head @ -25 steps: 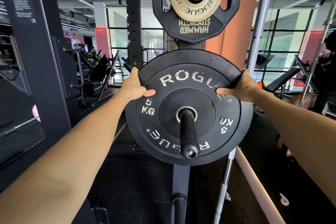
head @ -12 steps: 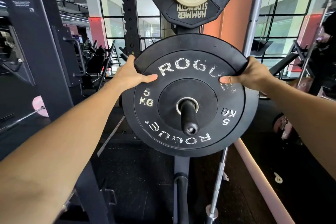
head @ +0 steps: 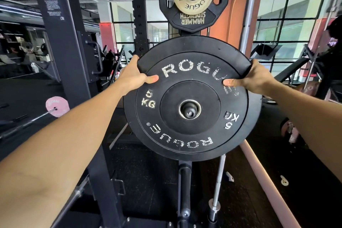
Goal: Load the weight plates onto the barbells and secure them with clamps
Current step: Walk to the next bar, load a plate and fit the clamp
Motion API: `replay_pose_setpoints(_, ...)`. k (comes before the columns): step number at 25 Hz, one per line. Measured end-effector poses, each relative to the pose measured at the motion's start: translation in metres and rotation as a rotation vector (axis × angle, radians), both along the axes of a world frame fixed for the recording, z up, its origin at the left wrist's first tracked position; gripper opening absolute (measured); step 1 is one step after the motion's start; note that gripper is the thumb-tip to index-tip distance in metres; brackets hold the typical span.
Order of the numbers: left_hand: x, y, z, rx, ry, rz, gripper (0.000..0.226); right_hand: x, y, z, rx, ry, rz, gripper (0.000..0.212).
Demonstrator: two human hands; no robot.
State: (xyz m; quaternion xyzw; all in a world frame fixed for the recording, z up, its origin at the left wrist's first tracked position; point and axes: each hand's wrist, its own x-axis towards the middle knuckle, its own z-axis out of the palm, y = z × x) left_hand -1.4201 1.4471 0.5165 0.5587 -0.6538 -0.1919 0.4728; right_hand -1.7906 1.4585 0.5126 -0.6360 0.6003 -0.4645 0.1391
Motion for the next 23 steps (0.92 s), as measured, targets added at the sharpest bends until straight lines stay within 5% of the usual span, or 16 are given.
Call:
replay_pose_setpoints(4, 0.001, 0.035, 0.006, 0.005, 0.000, -0.010, 0.063, -0.006, 0.018, -0.003, 0.041, -0.009, 0.031, 0.116)
replay_pose_setpoints(10, 0.044, 0.106, 0.018, 0.005, -0.013, 0.099, 0.075, 0.037, 0.053, 0.011, 0.062, 0.105, 0.096, 0.116)
replay_pose_setpoints(16, 0.125, 0.190, 0.028, 0.005, 0.026, 0.260, 0.051, 0.133, 0.088, 0.029, 0.006, 0.159, 0.283, 0.100)
replay_pose_setpoints(23, 0.249, 0.278, 0.037, -0.009, 0.017, 0.444, 0.049, 0.282, 0.120, 0.038, -0.022, 0.235, 0.466, 0.111)
